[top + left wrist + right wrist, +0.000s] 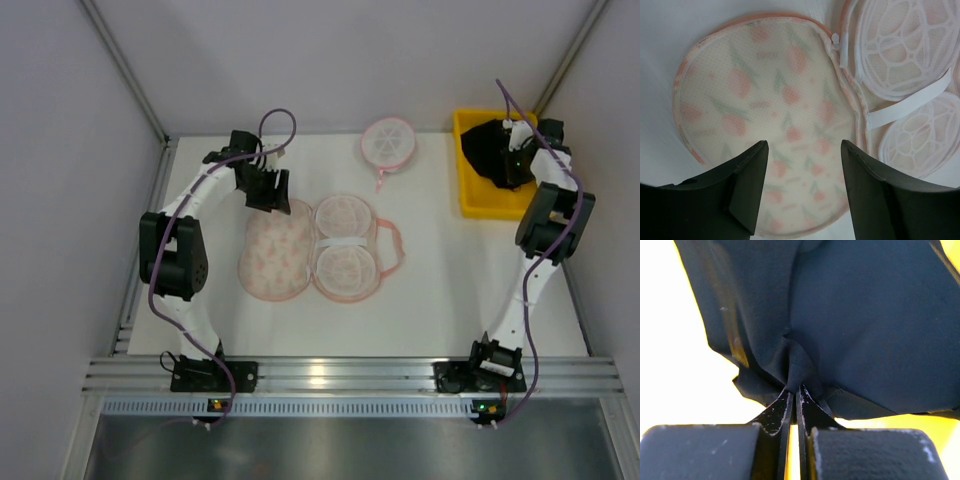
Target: Place the bra in the laundry bag and zip it closed
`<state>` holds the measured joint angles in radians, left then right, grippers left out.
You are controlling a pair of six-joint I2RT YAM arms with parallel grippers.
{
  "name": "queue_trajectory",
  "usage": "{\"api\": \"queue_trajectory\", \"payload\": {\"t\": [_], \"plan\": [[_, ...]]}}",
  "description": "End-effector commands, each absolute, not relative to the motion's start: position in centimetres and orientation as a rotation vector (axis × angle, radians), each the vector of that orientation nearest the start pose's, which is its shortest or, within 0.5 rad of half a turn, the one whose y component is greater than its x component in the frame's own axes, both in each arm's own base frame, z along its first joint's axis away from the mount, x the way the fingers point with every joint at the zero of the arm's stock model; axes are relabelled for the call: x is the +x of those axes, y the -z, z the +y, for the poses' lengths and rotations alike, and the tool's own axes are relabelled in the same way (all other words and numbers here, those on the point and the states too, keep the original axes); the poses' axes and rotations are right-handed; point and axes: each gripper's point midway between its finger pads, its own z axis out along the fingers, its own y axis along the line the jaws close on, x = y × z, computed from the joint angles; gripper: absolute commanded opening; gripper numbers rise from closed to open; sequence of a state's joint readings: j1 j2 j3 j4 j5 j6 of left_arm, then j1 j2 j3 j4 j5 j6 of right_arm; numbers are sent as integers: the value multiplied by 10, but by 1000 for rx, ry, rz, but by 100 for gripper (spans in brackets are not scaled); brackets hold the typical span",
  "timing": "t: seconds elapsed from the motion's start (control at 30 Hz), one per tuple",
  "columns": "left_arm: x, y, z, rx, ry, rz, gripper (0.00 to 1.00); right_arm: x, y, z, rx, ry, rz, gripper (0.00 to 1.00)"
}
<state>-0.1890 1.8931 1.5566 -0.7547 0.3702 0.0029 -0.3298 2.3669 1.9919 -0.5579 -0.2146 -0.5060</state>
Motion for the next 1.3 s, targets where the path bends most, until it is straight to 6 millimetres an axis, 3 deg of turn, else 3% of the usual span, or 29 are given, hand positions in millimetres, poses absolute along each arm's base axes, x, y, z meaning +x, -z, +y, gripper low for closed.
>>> {"api": "queue_trajectory", "payload": {"t": [0.0,0.03,0.07,0.13,0.17,0.27,0.6,0.63,0.77,0.93,1.1,1.17,1.27], "plan": [[412,-130,-143,418,546,2567,65,564,-133,-153,-303,7,2285,0],[414,-135,-145,424,549,2551,65,563,-151,-151,-268,-15,2257,0],[415,-138,-145,437,554,2538,65,561,-187,-148,-266,-32,2188,0],[416,-144,-148,448,573,2521,66,556,-221,-142,-234,-69,2126,0],[419,-149,-150,456,580,2504,66,549,-249,-140,-234,-76,2074,0],[427,-159,-152,469,577,2470,67,534,-291,-129,-217,-117,1999,0],[440,-195,-162,555,616,2341,76,493,-392,-82,-197,-316,1791,0],[441,-199,-162,564,617,2323,83,485,-405,-74,-208,-337,1766,0],[440,-204,-164,575,625,2305,85,466,-431,-53,-233,-390,1719,0],[439,-205,-162,555,631,2308,85,452,-444,-20,-239,-495,1684,0],[444,-205,-148,461,633,2324,87,447,-437,35,-330,-586,1689,0],[447,-205,-136,391,646,2337,96,448,-429,59,-366,-612,1703,0],[447,-203,-128,348,687,2347,98,451,-424,86,-402,-660,1711,0]]}}
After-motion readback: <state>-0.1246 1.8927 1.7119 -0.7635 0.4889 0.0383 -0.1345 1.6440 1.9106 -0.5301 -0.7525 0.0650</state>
